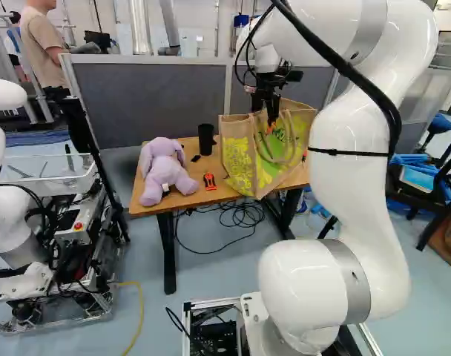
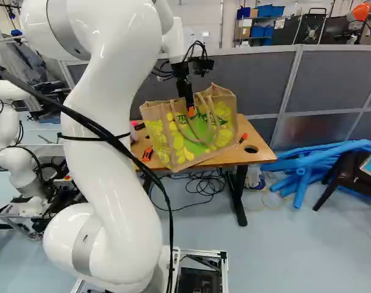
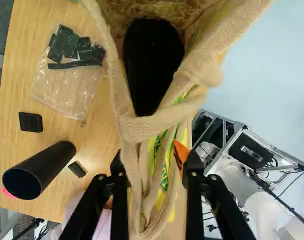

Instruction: Pick up the bag on the ground and place it on the table

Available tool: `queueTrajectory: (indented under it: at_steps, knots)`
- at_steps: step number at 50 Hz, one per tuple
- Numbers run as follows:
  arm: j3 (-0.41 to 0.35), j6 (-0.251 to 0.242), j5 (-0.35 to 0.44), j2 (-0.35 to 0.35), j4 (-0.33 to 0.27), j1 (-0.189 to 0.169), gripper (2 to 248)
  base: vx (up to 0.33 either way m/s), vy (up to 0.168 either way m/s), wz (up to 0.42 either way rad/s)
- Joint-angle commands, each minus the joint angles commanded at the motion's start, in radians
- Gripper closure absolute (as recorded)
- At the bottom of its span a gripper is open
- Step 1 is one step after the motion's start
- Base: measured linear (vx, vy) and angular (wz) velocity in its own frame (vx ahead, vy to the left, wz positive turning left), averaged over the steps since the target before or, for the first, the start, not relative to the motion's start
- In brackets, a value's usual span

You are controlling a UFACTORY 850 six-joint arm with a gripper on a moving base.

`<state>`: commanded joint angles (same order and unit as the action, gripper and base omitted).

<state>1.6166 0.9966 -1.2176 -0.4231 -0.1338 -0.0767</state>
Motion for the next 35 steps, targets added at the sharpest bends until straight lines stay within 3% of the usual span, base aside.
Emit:
queueTrajectory:
  at_steps: [1,2,6,7,11,12,17,18,35]
  knots:
    - [0.000,0.000,0.000,0.000,0.000,0.000,153,0.000,0.000,0.000]
    - [0.000,0.000,0.000,0.000,0.000,0.000,118,0.000,0.000,0.000]
    - [0.000,0.000,0.000,0.000,0.000,0.000,118,0.000,0.000,0.000]
    - [0.000,0.000,0.000,0.000,0.000,0.000,82,0.000,0.000,0.000]
    - [0.000,0.000,0.000,0.000,0.000,0.000,82,0.000,0.000,0.000]
    - [0.000,0.000,0.000,0.000,0.000,0.000,46,0.000,0.000,0.000]
    - [0.000,0.000,0.000,0.000,0.000,0.000,46,0.000,0.000,0.000]
    - [0.000,0.000,0.000,0.000,0.000,0.000,9,0.000,0.000,0.000]
    - [0.002,0.000,0.000,0.023,0.000,0.000,3,0.000,0.000,0.000]
